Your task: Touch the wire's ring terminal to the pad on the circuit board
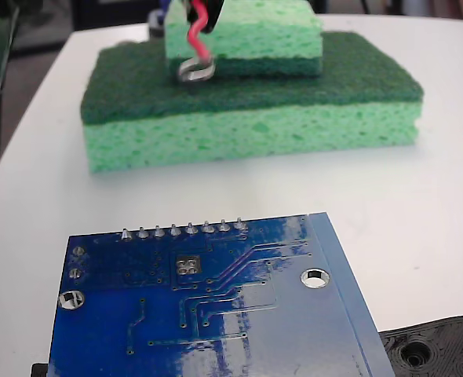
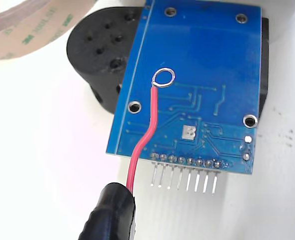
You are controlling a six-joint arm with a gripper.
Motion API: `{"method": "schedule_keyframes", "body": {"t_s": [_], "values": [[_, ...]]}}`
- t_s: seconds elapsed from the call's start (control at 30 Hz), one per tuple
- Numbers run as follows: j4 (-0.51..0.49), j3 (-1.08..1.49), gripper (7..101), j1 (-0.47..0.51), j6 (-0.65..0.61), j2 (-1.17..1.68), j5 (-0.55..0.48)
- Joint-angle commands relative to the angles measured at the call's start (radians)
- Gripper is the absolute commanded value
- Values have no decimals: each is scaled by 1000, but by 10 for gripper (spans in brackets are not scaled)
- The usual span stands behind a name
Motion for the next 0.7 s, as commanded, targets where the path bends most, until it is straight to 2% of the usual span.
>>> {"method": "schedule_keyframes", "body": {"t_s": [0.03,0.7], "values": [[-6,-14,1003,3,-2,-12,-9],[-40,-6,1003,14,-8,-94,-21]]}}
